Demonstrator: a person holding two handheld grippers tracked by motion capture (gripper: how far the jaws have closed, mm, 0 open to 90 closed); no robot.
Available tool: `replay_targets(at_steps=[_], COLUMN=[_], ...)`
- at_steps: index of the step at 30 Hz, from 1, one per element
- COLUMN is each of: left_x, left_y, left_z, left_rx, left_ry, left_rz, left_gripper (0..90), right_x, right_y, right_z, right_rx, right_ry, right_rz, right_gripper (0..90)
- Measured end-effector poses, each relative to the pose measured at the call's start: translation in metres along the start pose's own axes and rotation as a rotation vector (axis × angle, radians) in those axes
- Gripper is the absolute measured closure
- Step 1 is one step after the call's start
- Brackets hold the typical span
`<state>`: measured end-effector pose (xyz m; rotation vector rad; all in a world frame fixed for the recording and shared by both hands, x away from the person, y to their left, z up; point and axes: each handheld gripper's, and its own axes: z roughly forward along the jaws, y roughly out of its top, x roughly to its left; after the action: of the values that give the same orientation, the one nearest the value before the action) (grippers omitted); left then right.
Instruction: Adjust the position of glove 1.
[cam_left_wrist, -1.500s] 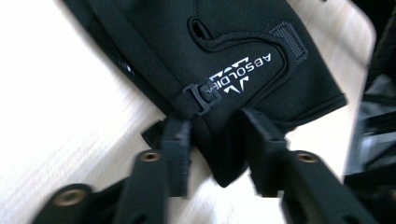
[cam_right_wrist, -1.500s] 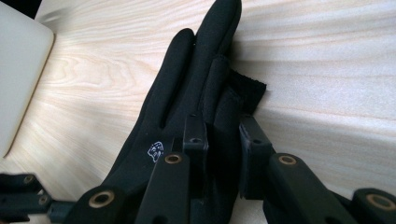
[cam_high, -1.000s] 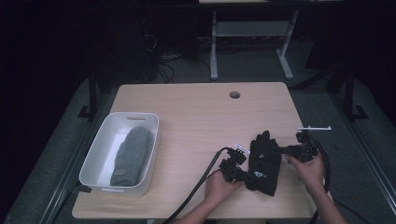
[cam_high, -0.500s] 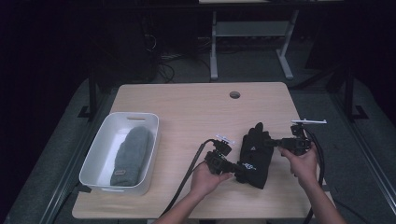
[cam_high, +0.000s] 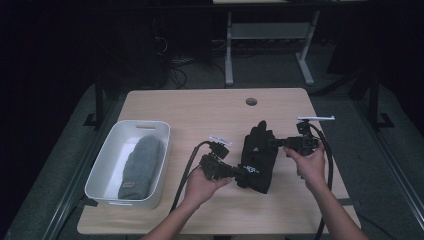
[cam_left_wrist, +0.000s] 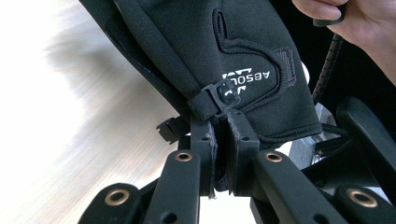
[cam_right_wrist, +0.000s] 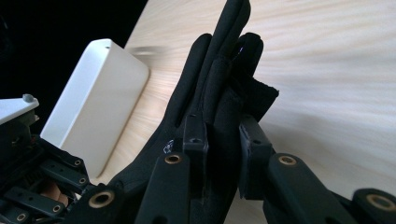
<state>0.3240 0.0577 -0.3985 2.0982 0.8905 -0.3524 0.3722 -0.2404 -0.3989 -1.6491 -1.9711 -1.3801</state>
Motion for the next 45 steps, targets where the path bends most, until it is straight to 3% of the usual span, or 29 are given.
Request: replay_targets(at_steps=[23, 45], left_x=[0.012, 0.027], left_y=[-0.009, -0.026], left_z=[-0.077, -0.128], left_rx=[-0.090, -0.138], left_ry=[0.036, 0.086], left_rz=[-0.011, -0.042], left_gripper=[83.4, 83.2], right_x=[0.070, 0.113], right_y=[0.038, 0.056], right_z=[0.039, 0.081], right_rx=[0.032, 0.065], right_ry=[0.040, 0.083], right_rz=[-0.094, -0.143], right_gripper=[76.1, 76.0])
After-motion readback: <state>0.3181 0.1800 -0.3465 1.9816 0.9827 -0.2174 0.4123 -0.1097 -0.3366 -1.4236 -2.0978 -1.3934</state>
